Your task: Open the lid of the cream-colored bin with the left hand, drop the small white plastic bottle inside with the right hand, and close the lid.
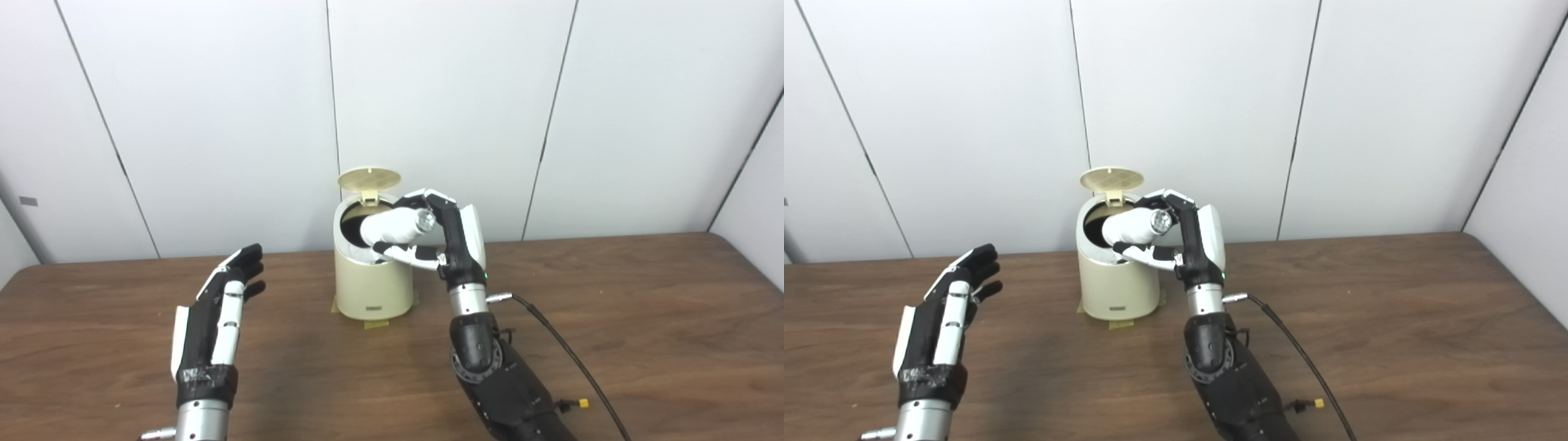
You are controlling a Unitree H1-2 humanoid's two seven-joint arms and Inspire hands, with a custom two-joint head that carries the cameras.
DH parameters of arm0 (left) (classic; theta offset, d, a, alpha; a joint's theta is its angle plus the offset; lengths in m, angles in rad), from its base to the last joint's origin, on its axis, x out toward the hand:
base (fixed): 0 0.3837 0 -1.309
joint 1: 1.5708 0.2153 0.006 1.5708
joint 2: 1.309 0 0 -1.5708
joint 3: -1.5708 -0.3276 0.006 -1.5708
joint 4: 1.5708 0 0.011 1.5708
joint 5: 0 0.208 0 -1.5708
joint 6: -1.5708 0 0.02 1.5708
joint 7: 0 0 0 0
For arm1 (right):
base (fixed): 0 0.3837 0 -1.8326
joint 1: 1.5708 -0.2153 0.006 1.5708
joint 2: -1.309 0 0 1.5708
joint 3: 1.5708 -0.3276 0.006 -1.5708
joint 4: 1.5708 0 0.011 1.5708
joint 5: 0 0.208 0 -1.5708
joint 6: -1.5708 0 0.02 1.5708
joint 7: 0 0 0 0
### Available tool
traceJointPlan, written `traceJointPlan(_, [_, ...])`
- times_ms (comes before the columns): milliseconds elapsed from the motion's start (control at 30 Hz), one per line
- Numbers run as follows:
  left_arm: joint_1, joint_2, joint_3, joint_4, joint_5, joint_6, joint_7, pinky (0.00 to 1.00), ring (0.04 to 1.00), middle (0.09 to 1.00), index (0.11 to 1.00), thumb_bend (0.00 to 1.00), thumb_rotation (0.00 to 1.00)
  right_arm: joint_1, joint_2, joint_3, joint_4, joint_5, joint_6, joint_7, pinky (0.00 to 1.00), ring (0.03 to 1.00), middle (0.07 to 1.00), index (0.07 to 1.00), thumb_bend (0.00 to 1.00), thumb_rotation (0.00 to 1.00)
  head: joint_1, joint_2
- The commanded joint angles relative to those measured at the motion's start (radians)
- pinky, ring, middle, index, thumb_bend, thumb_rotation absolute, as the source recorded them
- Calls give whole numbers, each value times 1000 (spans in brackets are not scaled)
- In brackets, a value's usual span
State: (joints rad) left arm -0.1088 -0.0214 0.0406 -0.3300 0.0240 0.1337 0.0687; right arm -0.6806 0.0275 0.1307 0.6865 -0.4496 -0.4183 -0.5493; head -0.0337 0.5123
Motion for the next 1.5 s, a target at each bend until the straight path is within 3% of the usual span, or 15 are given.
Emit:
traceJointPlan(0, [-27, 0, -5, -41, 9, -24, 0, 806, 849, 844, 812, 318, 798, -43, -4, 1, -24, 4, -14, 10, 378, 434, 510, 484, 518, 0, -1, 1])
traceJointPlan(733, [-24, -4, -15, -38, 13, -22, -1, 815, 857, 847, 819, 339, 807, -38, 3, -9, -70, -11, 38, -1, 364, 435, 519, 488, 517, 0, -6, 0])
traceJointPlan(1033, [-28, 2, -25, -23, 25, -44, -3, 825, 870, 855, 827, 326, 825, -73, 1, -30, -76, -25, 74, -38, 381, 446, 528, 484, 516, 0, -10, -8])
traceJointPlan(1200, [-30, 4, -27, -17, 27, -53, -2, 832, 873, 856, 828, 319, 826, -86, 2, -41, -87, 1, 84, -16, 391, 447, 530, 487, 516, 0, -9, -10])
traceJointPlan(1300, [-30, 3, -27, -17, 27, -50, -2, 832, 873, 855, 827, 321, 819, -87, 4, -43, -97, 11, 97, -4, 391, 445, 538, 491, 515, 0, -9, -10])
traceJointPlan(1367, [-30, 2, -27, -18, 29, -49, -1, 831, 872, 856, 829, 313, 819, -84, 6, -44, -108, 18, 108, 5, 403, 452, 606, 493, 510, 0, -9, -10])
traceJointPlan(1467, [-30, 3, -28, -16, 30, -54, -2, 829, 872, 855, 829, 307, 821, -76, 6, -40, -130, 18, 137, 22, 425, 556, 645, 492, 517, 110, -9, -11])
